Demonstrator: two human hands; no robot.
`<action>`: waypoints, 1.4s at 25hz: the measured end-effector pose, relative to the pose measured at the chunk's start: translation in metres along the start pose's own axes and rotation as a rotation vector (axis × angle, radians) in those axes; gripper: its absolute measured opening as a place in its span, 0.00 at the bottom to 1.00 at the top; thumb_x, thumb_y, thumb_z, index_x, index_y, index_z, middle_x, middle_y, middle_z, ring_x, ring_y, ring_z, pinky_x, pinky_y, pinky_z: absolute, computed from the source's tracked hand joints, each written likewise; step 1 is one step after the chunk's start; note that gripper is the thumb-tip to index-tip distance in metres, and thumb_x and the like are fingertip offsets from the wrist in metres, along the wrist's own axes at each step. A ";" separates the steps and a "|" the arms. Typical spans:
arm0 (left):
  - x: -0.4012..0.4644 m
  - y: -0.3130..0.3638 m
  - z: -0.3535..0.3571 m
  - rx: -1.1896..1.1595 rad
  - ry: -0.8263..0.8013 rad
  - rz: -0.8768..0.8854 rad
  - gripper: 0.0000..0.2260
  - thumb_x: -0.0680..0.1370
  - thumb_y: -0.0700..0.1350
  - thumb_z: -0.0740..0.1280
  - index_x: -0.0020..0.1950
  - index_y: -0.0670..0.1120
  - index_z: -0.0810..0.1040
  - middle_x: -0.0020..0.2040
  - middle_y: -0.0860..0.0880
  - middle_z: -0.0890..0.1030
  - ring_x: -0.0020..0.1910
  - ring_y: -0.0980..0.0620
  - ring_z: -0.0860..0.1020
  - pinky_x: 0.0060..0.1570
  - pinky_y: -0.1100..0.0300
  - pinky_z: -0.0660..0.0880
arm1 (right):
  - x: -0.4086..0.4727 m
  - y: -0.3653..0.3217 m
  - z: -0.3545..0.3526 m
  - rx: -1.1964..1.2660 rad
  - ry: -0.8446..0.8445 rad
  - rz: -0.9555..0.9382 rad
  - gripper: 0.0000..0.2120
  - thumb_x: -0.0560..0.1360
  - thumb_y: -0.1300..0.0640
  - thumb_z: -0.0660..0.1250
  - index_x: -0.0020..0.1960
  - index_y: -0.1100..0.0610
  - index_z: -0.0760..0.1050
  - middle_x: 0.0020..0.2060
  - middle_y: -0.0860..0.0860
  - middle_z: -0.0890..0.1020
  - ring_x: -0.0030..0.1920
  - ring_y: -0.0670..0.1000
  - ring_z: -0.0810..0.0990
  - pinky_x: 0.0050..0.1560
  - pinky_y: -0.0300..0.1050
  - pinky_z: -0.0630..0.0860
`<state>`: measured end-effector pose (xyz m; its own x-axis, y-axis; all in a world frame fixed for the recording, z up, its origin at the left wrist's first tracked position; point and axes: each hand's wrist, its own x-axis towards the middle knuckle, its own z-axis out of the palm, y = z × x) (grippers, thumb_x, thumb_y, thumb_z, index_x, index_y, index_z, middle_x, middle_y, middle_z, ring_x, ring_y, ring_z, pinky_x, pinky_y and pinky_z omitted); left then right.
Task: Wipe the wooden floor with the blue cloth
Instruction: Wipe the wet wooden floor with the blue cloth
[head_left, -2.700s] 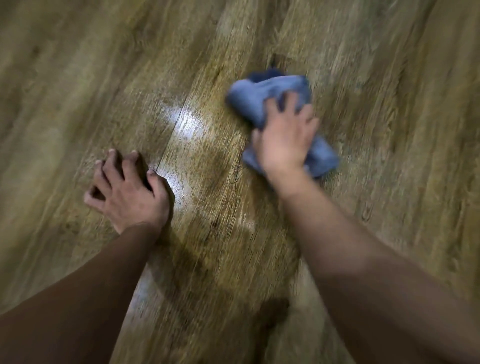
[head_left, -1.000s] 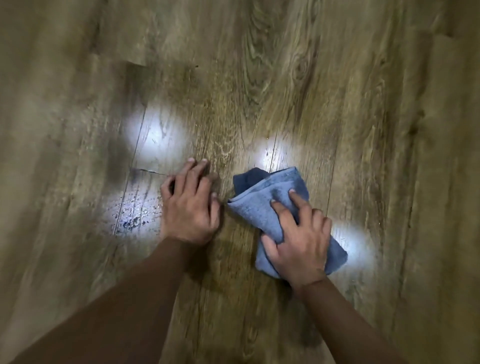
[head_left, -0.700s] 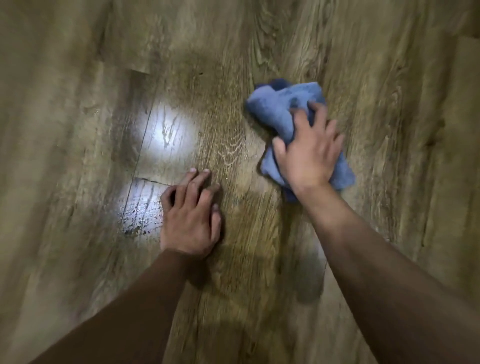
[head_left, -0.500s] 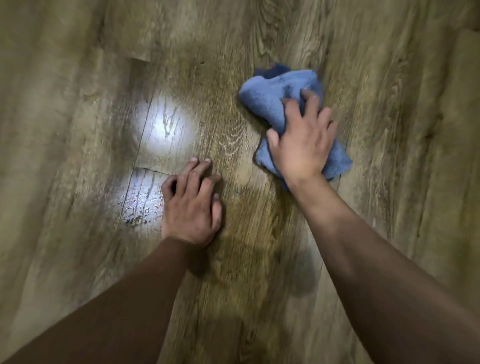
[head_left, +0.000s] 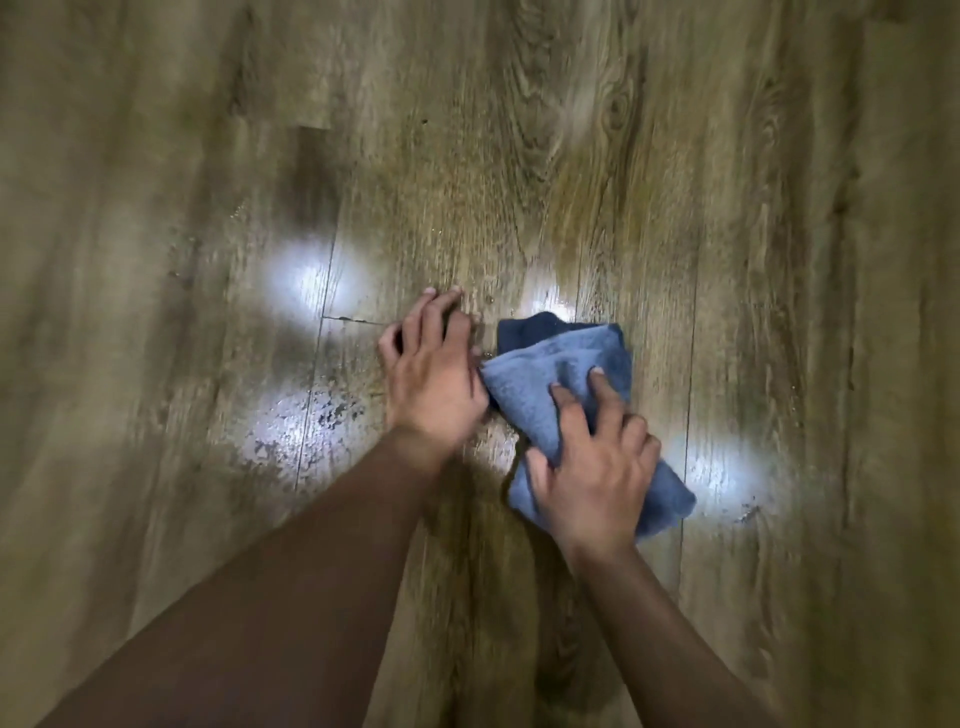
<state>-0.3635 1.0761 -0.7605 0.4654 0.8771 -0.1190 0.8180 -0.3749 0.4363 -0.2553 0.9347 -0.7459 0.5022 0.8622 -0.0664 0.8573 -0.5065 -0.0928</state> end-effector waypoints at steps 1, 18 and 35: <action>0.001 -0.005 -0.007 -0.091 -0.030 0.004 0.14 0.76 0.47 0.61 0.62 0.52 0.74 0.76 0.51 0.67 0.77 0.51 0.58 0.72 0.44 0.56 | -0.018 -0.004 0.000 -0.006 -0.025 -0.020 0.34 0.61 0.47 0.78 0.66 0.51 0.75 0.71 0.57 0.71 0.50 0.64 0.73 0.51 0.59 0.70; -0.035 -0.192 -0.117 -0.229 -0.276 -0.918 0.51 0.71 0.74 0.65 0.78 0.64 0.31 0.77 0.49 0.24 0.75 0.38 0.24 0.75 0.37 0.32 | 0.135 -0.155 0.003 -0.090 0.063 -0.073 0.27 0.66 0.41 0.73 0.63 0.46 0.73 0.67 0.56 0.71 0.55 0.61 0.70 0.53 0.57 0.65; -0.040 -0.205 -0.113 -0.270 -0.292 -0.851 0.48 0.57 0.85 0.52 0.67 0.75 0.26 0.76 0.54 0.22 0.75 0.39 0.24 0.68 0.23 0.35 | 0.168 -0.030 -0.010 -0.082 0.075 0.149 0.30 0.70 0.48 0.71 0.69 0.52 0.67 0.69 0.61 0.68 0.58 0.68 0.71 0.58 0.64 0.69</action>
<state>-0.5883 1.1517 -0.7446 -0.1569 0.7002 -0.6965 0.8329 0.4728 0.2876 -0.1954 1.0943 -0.7444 0.6290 0.7774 0.0011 0.7774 -0.6289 -0.0056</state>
